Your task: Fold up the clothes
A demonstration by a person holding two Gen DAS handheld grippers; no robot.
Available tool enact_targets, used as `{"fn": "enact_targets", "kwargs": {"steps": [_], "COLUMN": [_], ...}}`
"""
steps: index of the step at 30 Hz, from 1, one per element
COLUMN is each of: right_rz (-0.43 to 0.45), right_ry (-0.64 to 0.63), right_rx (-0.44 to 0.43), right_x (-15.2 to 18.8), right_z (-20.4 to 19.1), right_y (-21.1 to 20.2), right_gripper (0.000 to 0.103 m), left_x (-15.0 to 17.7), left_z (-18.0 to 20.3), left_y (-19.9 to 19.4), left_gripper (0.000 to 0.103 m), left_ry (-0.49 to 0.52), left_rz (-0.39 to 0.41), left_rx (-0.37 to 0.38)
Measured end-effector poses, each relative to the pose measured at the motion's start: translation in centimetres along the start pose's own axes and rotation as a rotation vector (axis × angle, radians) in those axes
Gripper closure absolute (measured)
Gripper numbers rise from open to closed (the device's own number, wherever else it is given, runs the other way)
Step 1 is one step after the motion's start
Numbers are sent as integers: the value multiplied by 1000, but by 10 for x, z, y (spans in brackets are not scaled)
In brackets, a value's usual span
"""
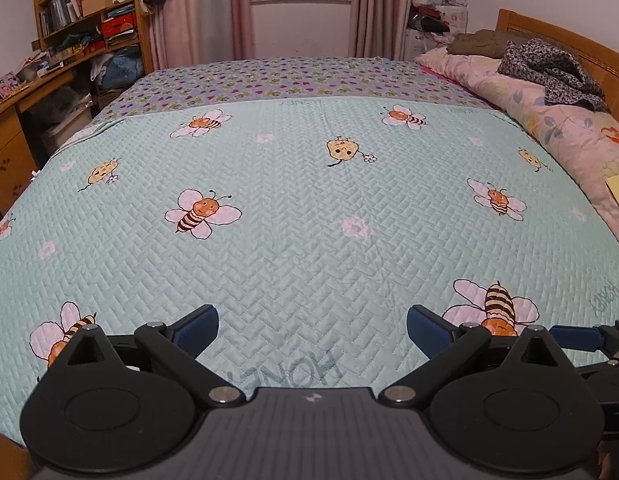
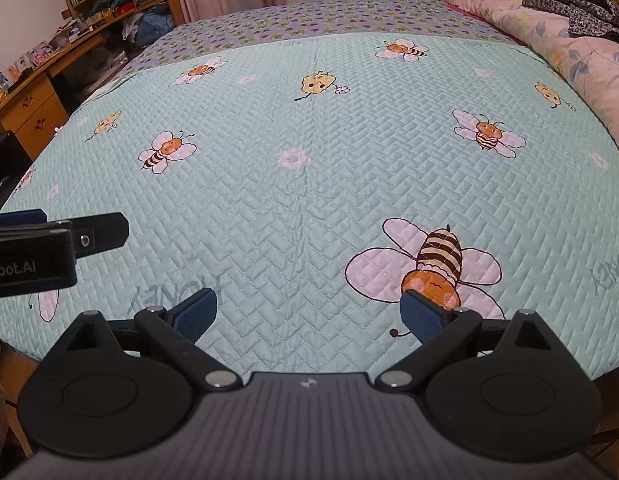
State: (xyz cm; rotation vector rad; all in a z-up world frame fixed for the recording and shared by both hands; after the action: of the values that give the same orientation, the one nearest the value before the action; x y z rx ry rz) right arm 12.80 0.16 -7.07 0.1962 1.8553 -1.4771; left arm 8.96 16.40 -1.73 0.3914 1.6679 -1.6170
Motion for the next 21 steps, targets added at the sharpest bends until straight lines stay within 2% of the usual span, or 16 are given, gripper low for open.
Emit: {"fn": "enact_targets", "kwargs": {"steps": [3,6,12,18,21], "right_rz": [-2,-5,-11,-15,-15], "right_ry": [-4,-5,-11,-10,-11], "right_rx": [-1,-2,-1,-2,-5], "right_x": [0,0,-1,-2,-2], "right_z": [-1,-1,-2,-3,-3], "right_y": [1,1,3,4,5], "right_gripper": [5,5,5,5,5], "left_x": [0,0,0,-4,-4], "left_z": [-2,1,-2,-4,-3], "left_y": [1,0,2,-4,-10], "left_gripper": [1,1,1,1,1], "left_ry": [2,12,2,-13,-21], "left_rz": [6,-3,-2,37,77], "left_rx": [-19,-2,-12,8,64]}}
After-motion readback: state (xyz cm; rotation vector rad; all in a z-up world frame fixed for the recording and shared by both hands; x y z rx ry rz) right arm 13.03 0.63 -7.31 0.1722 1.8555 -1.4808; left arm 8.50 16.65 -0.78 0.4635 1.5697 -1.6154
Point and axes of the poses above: each gripper's, at about its wrist camera, not at the fingertips, and y roughly the way its jaws point, z to its right, x to its underside, the point moved 8 cm from there along y, roughly the way its jaws point, and after that the axes turned 8 degrees about -y, right-handed, at the moved point
